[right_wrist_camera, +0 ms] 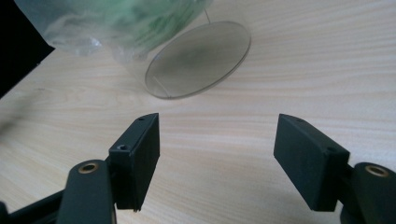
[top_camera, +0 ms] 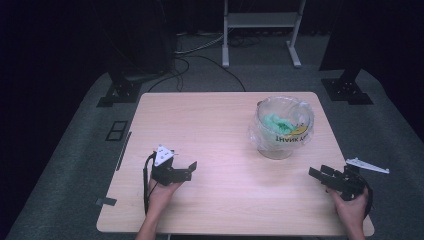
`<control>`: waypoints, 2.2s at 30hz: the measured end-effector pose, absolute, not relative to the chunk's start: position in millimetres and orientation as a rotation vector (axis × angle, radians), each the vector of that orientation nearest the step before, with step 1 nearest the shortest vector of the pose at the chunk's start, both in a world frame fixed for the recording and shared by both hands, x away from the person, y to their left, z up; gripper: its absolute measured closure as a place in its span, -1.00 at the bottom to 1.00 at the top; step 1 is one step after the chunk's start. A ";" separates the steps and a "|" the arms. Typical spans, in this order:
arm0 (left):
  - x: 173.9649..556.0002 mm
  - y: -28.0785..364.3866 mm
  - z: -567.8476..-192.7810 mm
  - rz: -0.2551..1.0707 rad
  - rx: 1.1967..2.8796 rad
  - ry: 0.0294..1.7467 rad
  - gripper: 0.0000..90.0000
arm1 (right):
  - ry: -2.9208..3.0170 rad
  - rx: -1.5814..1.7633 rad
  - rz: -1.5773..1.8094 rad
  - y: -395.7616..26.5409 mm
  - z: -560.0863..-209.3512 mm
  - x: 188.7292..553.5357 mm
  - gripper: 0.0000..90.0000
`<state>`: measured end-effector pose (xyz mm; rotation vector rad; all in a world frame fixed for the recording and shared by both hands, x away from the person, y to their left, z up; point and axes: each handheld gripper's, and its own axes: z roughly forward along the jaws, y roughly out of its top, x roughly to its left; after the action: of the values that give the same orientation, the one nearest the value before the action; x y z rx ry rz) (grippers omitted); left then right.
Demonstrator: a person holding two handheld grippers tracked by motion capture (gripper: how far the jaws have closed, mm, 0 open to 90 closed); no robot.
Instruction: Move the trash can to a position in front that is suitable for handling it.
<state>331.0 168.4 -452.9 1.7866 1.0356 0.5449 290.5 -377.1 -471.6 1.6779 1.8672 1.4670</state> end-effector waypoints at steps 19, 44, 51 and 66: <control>329.8 164.7 -453.2 0.537 1.798 1.016 -0.98 | 1.839 1.635 1.495 -386.5 -415.8 315.5 -0.33; 330.2 166.6 -452.9 0.542 1.800 1.012 -0.98 | 1.883 1.639 1.489 -358.3 -363.0 386.1 -0.27; 330.5 167.6 -452.6 0.544 1.802 1.012 -0.98 | 1.939 1.652 1.451 -344.5 -369.9 396.2 -0.12; 331.0 168.4 -453.5 0.541 1.799 1.018 -0.98 | 1.999 1.605 1.403 -313.1 -366.2 395.7 -0.12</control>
<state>331.0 168.4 -453.5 1.7988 1.0181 0.5414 395.7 -313.1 -366.2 1.6053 1.9990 1.4031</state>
